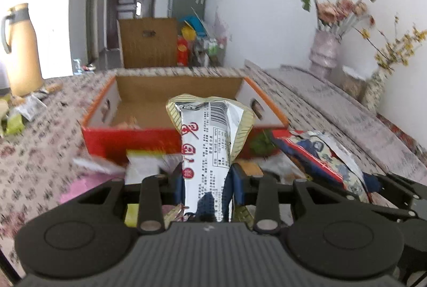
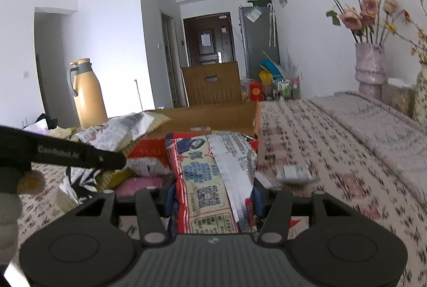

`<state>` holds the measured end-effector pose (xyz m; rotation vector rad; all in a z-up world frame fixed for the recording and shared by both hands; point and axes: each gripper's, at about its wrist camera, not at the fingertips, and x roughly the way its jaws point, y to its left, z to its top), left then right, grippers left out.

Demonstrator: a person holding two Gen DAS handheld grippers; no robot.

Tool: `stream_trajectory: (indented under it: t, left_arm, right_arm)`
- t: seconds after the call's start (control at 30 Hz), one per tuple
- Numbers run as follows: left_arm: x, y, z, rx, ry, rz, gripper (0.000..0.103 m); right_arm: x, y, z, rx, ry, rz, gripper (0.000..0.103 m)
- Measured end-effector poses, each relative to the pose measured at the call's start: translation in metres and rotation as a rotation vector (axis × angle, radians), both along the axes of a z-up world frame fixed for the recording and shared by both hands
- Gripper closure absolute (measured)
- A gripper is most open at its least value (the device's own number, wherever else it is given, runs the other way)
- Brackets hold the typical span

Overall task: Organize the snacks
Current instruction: 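Carry both packets over the box and open both tools to drop them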

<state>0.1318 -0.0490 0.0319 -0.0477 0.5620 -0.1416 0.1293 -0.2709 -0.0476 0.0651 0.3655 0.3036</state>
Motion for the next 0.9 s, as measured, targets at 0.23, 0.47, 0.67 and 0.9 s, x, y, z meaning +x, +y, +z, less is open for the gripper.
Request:
stream_trajectory:
  t: [0.23, 0.47, 0.67, 0.9]
  left_arm:
    - [0.036, 0.019, 0.020, -0.017, -0.033, 0.057, 0.067]
    - [0.076, 0.035, 0.036, -0.013, -0.060, 0.098, 0.067]
    - [0.116, 0.046, 0.041, -0.023, -0.055, 0.146, 0.067]
    - [0.163, 0.055, 0.033, -0.024, -0.033, 0.200, 0.067]
  right_arm:
    - [0.039, 0.020, 0.024, -0.031, -0.040, -0.006, 0.051]
    - [0.092, 0.036, 0.043, -0.055, -0.054, -0.009, 0.051]
    - [0.141, 0.052, 0.053, -0.062, -0.042, -0.005, 0.051]
    - [0.190, 0.070, 0.048, -0.068, 0.001, -0.012, 0.051]
